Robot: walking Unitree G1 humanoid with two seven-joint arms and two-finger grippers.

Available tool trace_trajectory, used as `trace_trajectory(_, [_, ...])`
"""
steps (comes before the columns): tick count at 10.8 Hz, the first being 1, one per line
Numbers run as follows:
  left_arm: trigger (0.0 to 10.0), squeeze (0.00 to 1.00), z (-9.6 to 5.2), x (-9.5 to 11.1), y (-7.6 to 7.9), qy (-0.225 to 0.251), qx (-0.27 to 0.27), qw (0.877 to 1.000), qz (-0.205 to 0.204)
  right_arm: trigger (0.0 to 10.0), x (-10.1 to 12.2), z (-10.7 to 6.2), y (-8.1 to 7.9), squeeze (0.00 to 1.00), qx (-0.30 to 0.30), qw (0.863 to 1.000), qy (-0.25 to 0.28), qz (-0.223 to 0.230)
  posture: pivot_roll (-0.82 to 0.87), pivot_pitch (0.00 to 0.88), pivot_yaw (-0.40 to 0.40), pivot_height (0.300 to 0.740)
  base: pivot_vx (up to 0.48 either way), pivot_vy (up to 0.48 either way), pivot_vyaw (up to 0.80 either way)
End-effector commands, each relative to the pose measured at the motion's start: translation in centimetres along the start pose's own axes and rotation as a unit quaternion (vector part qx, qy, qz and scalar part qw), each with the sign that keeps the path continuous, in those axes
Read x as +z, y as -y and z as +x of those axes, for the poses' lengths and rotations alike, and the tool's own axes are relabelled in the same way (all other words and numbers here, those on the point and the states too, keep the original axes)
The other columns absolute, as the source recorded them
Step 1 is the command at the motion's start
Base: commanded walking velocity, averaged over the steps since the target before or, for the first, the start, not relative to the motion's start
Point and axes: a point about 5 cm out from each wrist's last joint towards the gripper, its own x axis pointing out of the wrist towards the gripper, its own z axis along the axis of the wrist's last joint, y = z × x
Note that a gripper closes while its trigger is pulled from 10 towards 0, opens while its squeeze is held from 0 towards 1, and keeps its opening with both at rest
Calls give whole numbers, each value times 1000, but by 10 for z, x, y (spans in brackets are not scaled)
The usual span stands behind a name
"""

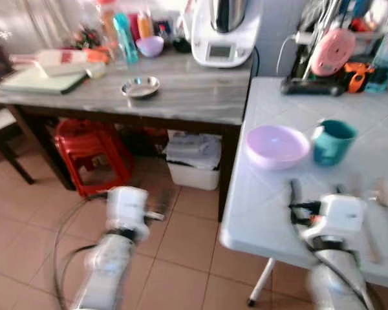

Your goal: Setting the table

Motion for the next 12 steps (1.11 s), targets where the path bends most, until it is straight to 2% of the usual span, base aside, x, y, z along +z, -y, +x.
trace_trajectory(1, [10000,0,-2,0,-13,-3,14,1000,13,10000,5,2,-9,0,9,1000,12,10,11,12,61,740,0,-277,0])
trace_trajectory(3, [10000,0,-2,0,-13,-2,14,1000,13,10000,5,1,-9,0,10,1000,12,7,12,18,62,740,0,-277,0])
trace_trajectory(6, [10000,0,-4,2,-12,8,12,1000,6,10000,7,-1,-10,0,12,1000,18,3,11,27,64,740,0,0,0])
trace_trajectory(8, [10000,0,-3,8,-13,18,-10,1000,-15,10000,10,-1,-12,0,19,999,27,-7,14,30,68,740,0,0,0])
trace_trajectory(10, [10000,0,-1,13,-18,29,-1,999,-23,10000,29,3,-18,0,45,996,76,-33,10,28,72,740,0,0,0])
trace_trajectory(12, [10000,0,-1,16,-18,35,-10,999,-30,10000,32,4,-20,0,52,994,84,-38,11,27,70,740,127,0,0])
